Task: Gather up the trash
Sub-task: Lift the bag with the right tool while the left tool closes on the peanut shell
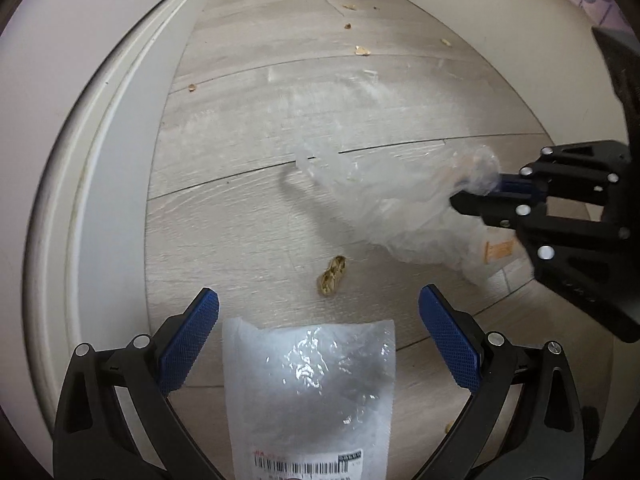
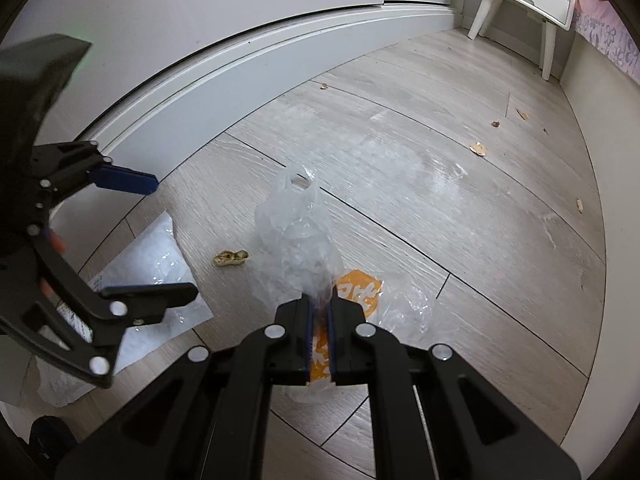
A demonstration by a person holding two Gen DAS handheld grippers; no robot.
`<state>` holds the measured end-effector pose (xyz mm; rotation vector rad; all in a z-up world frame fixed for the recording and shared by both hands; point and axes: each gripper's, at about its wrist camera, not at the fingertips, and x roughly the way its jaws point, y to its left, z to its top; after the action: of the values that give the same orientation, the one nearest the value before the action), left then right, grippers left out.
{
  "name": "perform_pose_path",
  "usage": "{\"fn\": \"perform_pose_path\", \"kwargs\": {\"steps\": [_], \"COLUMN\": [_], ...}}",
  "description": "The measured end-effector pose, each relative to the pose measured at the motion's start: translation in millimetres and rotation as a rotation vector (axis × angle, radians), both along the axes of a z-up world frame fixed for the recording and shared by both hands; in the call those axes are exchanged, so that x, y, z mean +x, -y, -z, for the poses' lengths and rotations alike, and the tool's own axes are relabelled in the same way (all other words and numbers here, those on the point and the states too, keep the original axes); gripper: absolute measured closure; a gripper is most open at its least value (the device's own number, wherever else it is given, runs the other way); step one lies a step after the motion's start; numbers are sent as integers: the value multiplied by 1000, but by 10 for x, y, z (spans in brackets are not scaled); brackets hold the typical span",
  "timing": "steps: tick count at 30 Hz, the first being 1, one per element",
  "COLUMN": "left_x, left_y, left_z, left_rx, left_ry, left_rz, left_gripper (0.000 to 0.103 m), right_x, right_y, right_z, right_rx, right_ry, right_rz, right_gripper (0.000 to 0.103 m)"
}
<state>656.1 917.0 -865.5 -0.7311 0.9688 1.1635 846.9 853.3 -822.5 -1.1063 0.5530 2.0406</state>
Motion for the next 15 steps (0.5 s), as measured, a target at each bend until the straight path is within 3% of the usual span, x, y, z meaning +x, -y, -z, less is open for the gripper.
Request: {"fn": "perform_pose_path", "kwargs": {"steps": [6,12,15], "left_x": [80,53,12], "left_y": [-96,-144,-143], "left_z": [125,229,299], "left_rx": [21,10,1], "left_ry": [3,1,-19], "left_rz": [41,35,26], "left_gripper": [6,20,36], "right_x": [7,8,5], "right_y": [-20,-31,-5], "right_z": [19,-7,-12], "right_rx": [12,9,16], "right_ry": [7,-6,-9], "right_rz": [-19,-7,-2], "right_gripper": [96,96,96]}}
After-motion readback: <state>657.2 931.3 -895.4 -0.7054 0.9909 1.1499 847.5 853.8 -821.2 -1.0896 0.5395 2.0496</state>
